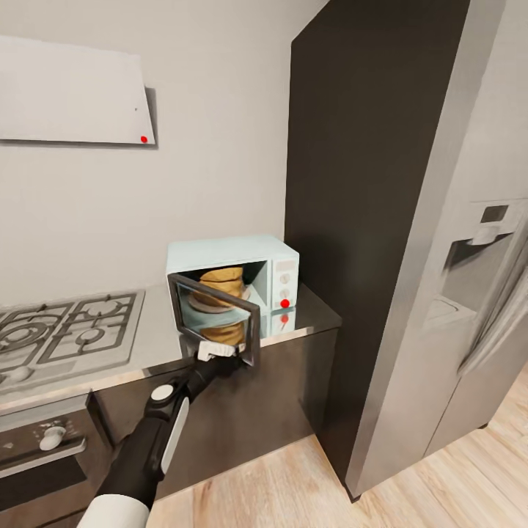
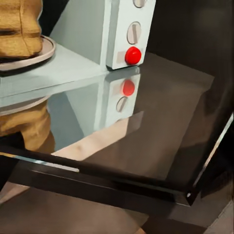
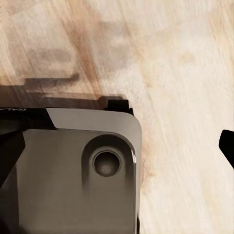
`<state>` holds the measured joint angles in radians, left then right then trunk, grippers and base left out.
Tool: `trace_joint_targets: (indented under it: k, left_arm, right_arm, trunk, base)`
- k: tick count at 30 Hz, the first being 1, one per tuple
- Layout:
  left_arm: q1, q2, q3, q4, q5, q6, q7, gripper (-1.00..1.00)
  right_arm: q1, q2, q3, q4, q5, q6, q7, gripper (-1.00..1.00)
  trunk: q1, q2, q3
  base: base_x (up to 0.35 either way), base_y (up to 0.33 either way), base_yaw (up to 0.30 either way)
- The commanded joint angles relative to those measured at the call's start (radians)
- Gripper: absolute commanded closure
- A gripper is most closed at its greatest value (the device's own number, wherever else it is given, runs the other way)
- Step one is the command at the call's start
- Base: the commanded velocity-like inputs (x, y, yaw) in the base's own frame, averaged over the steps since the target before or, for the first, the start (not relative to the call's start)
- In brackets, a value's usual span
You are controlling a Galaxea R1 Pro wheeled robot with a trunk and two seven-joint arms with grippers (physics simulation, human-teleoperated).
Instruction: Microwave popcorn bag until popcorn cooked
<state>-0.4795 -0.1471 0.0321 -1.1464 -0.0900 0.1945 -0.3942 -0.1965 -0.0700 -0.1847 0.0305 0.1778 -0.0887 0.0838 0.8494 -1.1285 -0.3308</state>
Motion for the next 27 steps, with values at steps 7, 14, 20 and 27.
trace_joint_targets:
  k: [7,14,20,27]
  left_arm:
    - [-0.001,-0.003,-0.049,-0.003,0.003,-0.076,-0.003,-1.0]
    - [-0.001,-0.005,-0.051,0.005,0.004,-0.085,-0.003,-1.0]
    - [-0.001,-0.002,-0.046,-0.003,0.0,-0.089,0.032,-1.0]
    - [-0.001,-0.003,-0.048,-0.002,0.006,-0.085,0.099,-1.0]
  right_arm:
    - [-0.001,-0.002,-0.01,0.003,-0.047,-0.005,0.001,-1.0]
    - [-0.001,-0.003,-0.01,0.003,-0.053,-0.005,0.001,-1.0]
    - [-0.001,-0.004,-0.01,0.003,-0.054,-0.005,0.001,-1.0]
    - [-0.001,-0.003,-0.01,0.003,-0.054,-0.005,0.001,-1.0]
  trunk:
    - [0.0,-0.001,-0.001]
    - [0.0,-0.001,-0.001]
    - [0.0,-0.001,-0.001]
    - [0.0,-0.001,-0.001]
  base:
    - [0.0,0.0,-0.137]
    - [0.0,0.0,-0.189]
    - [0.0,0.0,-0.089]
    - [0.082,0.0,-0.002]
